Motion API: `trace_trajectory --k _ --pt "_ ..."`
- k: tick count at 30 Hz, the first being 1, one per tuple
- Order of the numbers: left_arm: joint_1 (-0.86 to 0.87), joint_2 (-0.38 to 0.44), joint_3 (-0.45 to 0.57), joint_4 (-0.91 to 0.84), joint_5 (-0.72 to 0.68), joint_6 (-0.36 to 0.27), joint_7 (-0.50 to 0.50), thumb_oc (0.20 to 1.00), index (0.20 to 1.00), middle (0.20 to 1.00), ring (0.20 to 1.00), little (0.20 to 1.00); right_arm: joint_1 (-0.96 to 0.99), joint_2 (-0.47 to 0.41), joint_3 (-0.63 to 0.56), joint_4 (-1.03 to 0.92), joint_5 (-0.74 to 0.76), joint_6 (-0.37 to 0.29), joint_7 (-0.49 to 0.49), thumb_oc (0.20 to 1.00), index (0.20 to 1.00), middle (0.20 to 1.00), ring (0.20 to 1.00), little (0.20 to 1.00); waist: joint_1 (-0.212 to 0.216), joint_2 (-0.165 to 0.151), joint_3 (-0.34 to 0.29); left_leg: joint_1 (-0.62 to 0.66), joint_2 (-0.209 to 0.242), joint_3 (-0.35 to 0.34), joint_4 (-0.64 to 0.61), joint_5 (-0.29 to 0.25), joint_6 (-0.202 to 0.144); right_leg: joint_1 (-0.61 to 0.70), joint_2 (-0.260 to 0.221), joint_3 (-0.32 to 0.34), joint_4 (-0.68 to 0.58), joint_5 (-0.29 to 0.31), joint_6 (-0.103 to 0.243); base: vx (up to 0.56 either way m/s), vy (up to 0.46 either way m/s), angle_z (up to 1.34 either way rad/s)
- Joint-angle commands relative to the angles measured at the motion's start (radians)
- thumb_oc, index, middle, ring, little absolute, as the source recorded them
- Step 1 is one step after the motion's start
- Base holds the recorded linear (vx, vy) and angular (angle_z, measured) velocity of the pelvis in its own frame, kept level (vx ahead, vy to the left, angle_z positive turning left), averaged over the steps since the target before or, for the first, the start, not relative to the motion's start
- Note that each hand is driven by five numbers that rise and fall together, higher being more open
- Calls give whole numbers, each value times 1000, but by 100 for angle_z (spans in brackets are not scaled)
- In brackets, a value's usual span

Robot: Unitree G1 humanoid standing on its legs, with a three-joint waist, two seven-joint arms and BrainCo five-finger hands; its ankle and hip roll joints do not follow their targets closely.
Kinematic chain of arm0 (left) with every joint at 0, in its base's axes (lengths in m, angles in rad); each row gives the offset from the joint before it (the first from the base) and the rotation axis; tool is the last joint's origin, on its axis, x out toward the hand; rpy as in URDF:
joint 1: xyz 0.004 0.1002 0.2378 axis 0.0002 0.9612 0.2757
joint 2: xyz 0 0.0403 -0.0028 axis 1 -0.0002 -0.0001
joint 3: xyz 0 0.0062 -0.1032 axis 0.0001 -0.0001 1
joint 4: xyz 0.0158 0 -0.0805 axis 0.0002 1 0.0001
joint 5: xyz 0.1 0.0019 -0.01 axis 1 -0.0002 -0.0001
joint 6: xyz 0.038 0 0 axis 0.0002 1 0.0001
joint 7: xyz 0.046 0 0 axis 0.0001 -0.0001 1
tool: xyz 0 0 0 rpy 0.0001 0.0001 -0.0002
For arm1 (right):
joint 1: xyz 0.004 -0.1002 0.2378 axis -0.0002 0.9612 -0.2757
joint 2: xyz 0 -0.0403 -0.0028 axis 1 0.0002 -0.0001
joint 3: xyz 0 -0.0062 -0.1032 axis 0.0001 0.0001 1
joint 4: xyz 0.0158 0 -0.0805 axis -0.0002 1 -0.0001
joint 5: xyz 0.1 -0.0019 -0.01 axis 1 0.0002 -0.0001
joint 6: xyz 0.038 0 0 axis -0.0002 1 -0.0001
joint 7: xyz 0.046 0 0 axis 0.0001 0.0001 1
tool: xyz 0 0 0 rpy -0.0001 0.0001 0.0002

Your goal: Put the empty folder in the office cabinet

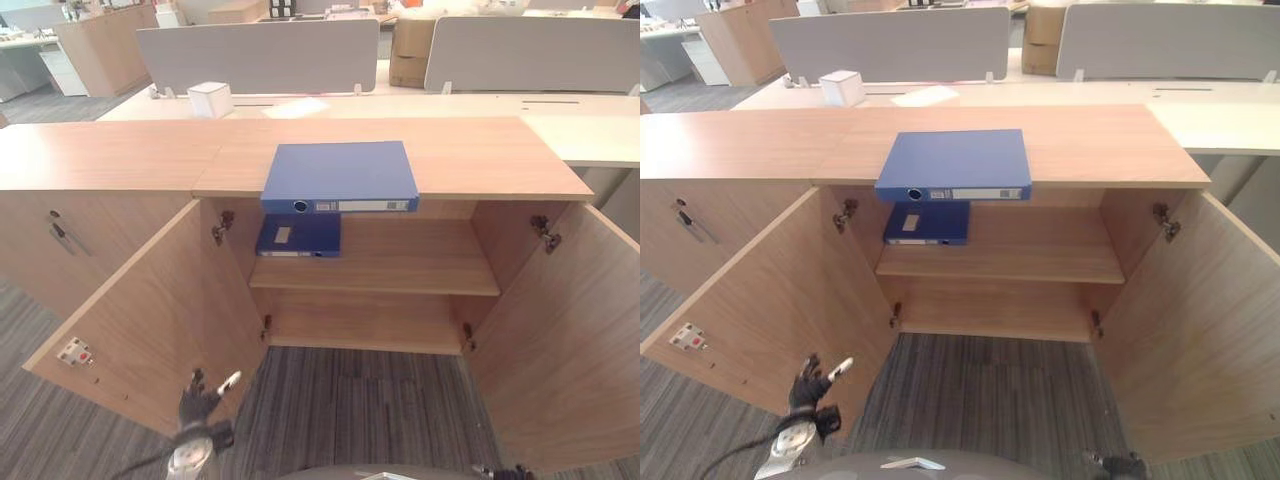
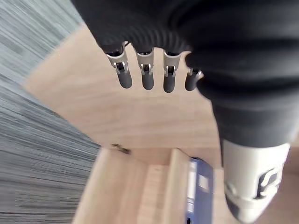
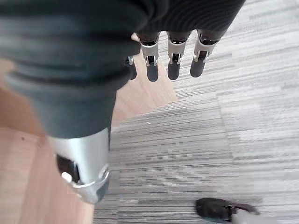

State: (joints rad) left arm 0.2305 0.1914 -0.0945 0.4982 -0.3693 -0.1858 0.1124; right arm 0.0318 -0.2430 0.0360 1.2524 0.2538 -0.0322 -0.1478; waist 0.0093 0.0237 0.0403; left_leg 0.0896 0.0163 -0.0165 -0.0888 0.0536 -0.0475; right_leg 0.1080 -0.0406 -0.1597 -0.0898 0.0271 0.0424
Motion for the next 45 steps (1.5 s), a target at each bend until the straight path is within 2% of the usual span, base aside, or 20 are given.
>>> trace_trajectory --k 1,2,4,5,7,8,17,18,20,23,24,30,33,37,40,44,45 --pt "-65 69 10 -17 93 -51 62 1000 1000 1000 1000 1000 -78 6 10 34 110 -50 -37 1000 1000 1000 1000 1000 5 -40 23 28 40 5 2 -96 -29 2 -78 -5 2 -19 86 26 25 -12" --pt "-67 99 3 -110 168 -57 86 1000 1000 1000 1000 1000 -85 16 7 34 144 -55 -31 1000 1000 1000 1000 1000 6 -41 21 30 41 6 2 -101 -30 3 -79 -4 2 -19 86 28 25 -11" --pt "-67 113 -2 -147 204 -57 94 1000 1000 1000 1000 1000 -86 20 10 35 154 -54 -26 1000 1000 1000 1000 1000 7 -42 21 32 41 8 2 -104 -31 3 -80 -4 2 -19 87 11 9 -3" --pt "-71 142 -2 -215 276 -58 111 1000 1000 1000 1000 1000 -85 26 12 38 165 -57 -23 1000 1000 1000 1000 1000 8 -44 17 36 42 11 2 -109 -32 7 -82 -2 2 -21 89 0 0 0" --pt "-70 152 0 -237 303 -54 118 1000 1000 1000 1000 1000 -84 29 11 42 166 -56 -24 1000 1000 1000 1000 1000 9 -46 16 38 42 14 2 -111 -33 9 -83 -3 2 -22 89 15 6 -2" --pt "-71 172 3 -274 365 -50 140 1000 1000 1000 1000 1000 -81 30 8 54 157 -53 -32 1000 1000 1000 1000 1000 9 -47 12 42 43 14 2 -115 -33 12 -84 -2 2 -24 90 32 13 -3" --pt "-55 218 61 -337 564 -17 233 1000 1000 1000 1000 1000 -68 34 -12 88 132 -38 -60 1000 1000 1000 1000 1000 10 -49 5 57 44 16 2 -121 -33 27 -86 -1 2 -32 92 14 4 -2" --pt "-56 248 82 -353 644 -11 269 1000 1000 1000 1000 1000 -63 34 -15 96 123 -35 -65 1000 1000 1000 1000 1000 11 -49 1 60 45 16 2 -122 -35 30 -86 -2 2 -35 93 0 0 0" --pt "-62 265 92 -356 685 -5 289 1000 1000 1000 1000 1000 -60 34 -16 99 121 -34 -67 1000 1000 1000 1000 1000 10 -49 0 61 46 17 2 -123 -35 32 -86 -1 2 -35 93 16 -1 0" --pt "-102 339 108 -354 819 21 339 1000 1000 1000 1000 1000 -59 30 -13 109 109 -27 -65 1000 1000 1000 1000 1000 8 -51 -4 66 45 19 2 -126 -37 37 -86 -3 2 -37 94 10 -3 0" --pt "-147 399 112 -345 904 46 364 1000 1000 1000 1000 1000 -58 25 -8 115 103 -23 -58 1000 1000 1000 1000 1000 5 -50 -7 66 44 22 2 -128 -39 39 -86 -2 2 -38 95 0 0 0" --pt "-216 454 108 -342 979 75 386 1000 1000 1000 1000 1000 -57 18 2 110 100 -21 -47 1000 1000 1000 1000 1000 -3 -49 -8 68 45 25 2 -129 -43 38 -85 1 2 -38 95 2 0 -1" --pt "-353 503 52 -315 1036 99 405 1000 1000 1000 1000 1000 -46 14 15 102 95 -25 -34 1000 1000 1000 1000 1000 -23 -45 -11 66 48 34 2 -130 -45 31 -84 10 2 -35 98 20 -2 -4" --pt "-423 526 1 -286 1056 106 403 1000 1000 1000 1000 1000 -40 12 25 100 90 -27 -34 1000 1000 1000 1000 1000 -38 -41 -14 65 49 41 2 -130 -46 26 -83 15 2 -34 101 11 -1 -10" --pt "-529 536 -102 -200 1077 111 395 1000 1000 1000 1000 1000 -31 7 29 104 88 -26 -33 1000 1000 1000 1000 1000 -56 -38 -20 62 51 52 2 -130 -48 21 -82 21 2 -34 103 19 -1 -5" --pt "-597 536 -170 -148 1090 113 387 1000 1000 1000 1000 1000 -27 4 29 103 95 -28 -32 1000 1000 1000 1000 1000 -68 -36 -22 61 53 57 2 -130 -49 18 -83 23 2 -34 106 4 2 -2" --pt "-652 538 -224 -107 1101 115 379 1000 1000 1000 1000 1000 -27 -1 29 101 105 -32 -32 1000 1000 1000 1000 1000 -81 -34 -21 59 54 61 2 -129 -51 12 -83 26 2 -31 108 2 3 -3"
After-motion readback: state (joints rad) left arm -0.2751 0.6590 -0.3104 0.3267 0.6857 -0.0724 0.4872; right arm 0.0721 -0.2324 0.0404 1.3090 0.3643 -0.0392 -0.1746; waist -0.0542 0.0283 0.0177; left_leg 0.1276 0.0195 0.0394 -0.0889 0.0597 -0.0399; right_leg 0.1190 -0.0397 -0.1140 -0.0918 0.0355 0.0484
